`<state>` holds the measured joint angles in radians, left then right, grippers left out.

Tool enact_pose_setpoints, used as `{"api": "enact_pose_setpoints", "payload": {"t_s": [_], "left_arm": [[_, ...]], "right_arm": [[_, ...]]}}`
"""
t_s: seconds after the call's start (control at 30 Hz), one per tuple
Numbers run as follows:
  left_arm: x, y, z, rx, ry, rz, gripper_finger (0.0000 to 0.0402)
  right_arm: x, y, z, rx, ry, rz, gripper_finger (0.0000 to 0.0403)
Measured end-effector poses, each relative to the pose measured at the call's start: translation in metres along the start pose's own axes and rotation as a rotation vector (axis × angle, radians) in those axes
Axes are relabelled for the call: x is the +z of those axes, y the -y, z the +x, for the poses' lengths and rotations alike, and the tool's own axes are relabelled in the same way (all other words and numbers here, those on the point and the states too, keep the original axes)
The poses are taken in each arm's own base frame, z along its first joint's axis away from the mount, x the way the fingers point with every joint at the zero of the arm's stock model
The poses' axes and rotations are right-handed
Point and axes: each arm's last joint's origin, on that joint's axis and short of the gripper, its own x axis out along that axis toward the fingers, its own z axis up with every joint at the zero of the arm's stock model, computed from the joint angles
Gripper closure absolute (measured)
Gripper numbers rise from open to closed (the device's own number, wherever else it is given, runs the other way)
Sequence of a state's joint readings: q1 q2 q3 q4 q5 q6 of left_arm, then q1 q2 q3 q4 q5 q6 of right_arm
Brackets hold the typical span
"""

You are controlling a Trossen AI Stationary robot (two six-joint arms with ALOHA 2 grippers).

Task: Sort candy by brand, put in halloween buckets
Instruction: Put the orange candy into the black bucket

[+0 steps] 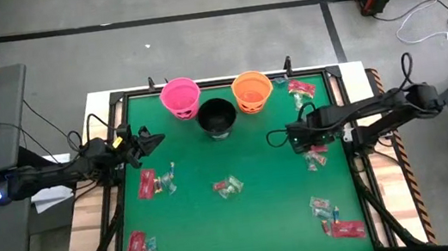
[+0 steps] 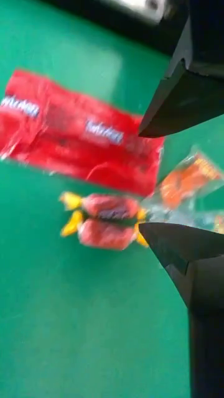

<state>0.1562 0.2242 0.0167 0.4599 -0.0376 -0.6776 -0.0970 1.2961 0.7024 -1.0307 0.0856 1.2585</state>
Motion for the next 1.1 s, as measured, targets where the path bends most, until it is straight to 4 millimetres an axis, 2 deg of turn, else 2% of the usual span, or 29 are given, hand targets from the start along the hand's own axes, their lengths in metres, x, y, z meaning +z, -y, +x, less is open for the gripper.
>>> {"api": "enact_pose_setpoints", "payload": {"t_s": [0.1, 0.3, 0.73, 0.9, 1.1], "left_arm": [[0.0, 0.0, 0.0, 0.0, 0.0, 0.0, 0.0402], [0.0, 0.0, 0.0, 0.0, 0.001, 0.0, 0.0401], [0.0, 0.0, 0.0, 0.0, 0.0, 0.0, 0.0401], [0.0, 0.0, 0.0, 0.0, 0.0, 0.0, 0.0401], [0.0, 0.0, 0.0, 0.0, 0.0, 0.0, 0.0401]], "right_arm": [[0.005, -0.003, 0.003, 0.048, 0.02, -0.004, 0.0176], [0.011, -0.001, 0.01, -0.013, 0.011, -0.049, 0.0176], [0.017, -0.013, 0.03, -0.048, -0.02, -0.141, 0.0181], [0.017, -0.016, 0.033, -0.046, -0.04, -0.143, 0.022], [0.015, -0.018, 0.032, -0.028, -0.034, -0.16, 0.0294]]}}
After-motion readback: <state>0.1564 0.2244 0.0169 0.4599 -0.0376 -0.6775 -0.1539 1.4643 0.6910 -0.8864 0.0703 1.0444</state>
